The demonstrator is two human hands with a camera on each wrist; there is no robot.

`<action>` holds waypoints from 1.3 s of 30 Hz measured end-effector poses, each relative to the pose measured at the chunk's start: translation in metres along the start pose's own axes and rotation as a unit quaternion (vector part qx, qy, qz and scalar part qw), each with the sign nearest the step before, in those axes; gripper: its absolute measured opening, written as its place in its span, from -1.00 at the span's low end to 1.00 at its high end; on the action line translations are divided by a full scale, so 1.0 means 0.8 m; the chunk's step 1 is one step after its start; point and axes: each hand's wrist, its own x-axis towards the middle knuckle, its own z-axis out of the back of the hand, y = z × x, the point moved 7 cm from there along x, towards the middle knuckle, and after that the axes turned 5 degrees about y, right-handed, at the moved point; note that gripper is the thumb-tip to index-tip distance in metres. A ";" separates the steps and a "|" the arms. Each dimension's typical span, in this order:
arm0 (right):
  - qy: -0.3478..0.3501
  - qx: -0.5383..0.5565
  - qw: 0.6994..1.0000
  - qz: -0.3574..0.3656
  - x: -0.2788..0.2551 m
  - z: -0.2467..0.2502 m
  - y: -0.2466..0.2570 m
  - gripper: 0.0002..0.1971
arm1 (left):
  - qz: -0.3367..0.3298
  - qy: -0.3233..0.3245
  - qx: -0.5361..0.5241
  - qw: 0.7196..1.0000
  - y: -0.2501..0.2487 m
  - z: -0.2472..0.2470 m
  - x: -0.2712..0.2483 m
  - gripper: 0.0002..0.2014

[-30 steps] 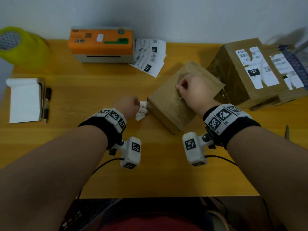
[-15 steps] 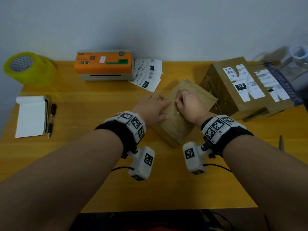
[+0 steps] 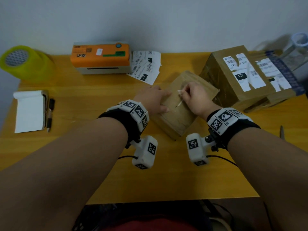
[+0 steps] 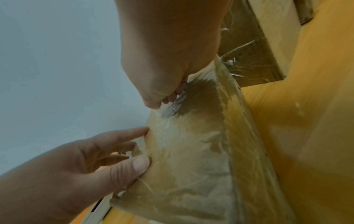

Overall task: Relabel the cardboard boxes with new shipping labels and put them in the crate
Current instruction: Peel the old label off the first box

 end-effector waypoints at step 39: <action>-0.029 -0.168 0.985 -0.009 -0.027 0.006 -0.014 -0.62 | 0.196 -0.134 -0.301 0.924 0.108 -0.069 -0.046 -0.85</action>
